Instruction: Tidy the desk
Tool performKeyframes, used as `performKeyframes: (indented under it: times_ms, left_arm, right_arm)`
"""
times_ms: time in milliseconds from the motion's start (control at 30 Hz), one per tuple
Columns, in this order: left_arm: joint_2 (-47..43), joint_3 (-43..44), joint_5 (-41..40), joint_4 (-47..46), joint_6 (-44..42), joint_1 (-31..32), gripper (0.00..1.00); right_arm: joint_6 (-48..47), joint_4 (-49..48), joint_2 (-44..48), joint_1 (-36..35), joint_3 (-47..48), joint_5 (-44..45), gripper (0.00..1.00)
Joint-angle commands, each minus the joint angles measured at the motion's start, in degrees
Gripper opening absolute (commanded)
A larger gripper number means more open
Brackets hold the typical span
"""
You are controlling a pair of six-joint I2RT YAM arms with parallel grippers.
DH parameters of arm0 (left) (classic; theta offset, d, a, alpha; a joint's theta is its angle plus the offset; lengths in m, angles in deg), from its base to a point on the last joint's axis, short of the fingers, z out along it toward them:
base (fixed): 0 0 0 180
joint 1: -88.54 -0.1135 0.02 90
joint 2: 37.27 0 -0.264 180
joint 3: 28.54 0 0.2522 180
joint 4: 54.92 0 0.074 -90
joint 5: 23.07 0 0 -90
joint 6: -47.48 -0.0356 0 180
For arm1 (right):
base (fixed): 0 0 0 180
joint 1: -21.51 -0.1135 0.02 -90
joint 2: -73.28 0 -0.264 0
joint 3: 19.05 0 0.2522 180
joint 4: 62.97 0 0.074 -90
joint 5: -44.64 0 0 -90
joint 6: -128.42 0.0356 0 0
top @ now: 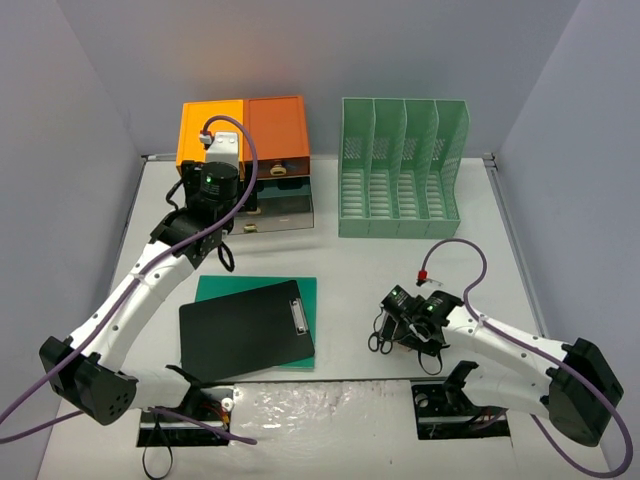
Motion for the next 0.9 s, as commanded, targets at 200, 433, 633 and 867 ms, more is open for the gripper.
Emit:
performKeyframes:
  times_ms: [200,433,633,867]
  left_arm:
    - [-1.4,4.0,0.6,-2.3,-1.8,-0.3,0.83]
    - [-1.3,3.9,1.1,-2.2,-1.8,-0.4,0.83]
    - [-1.3,3.9,1.2,-2.4,-1.7,-0.4,0.83]
    - [-1.4,3.7,1.6,-2.6,-1.4,-0.4,0.83]
  right_arm:
    - [0.8,-6.9,-4.6,-0.5,-1.4,4.4,0.62]
    - [-1.7,-9.6,-7.0,-0.4,0.0,6.7,0.53]
    - [-3.9,-12.3,-8.4,-0.5,0.7,5.4,0.35]
    - [-6.9,-13.2,-10.8,-1.0,3.2,5.1,0.4]
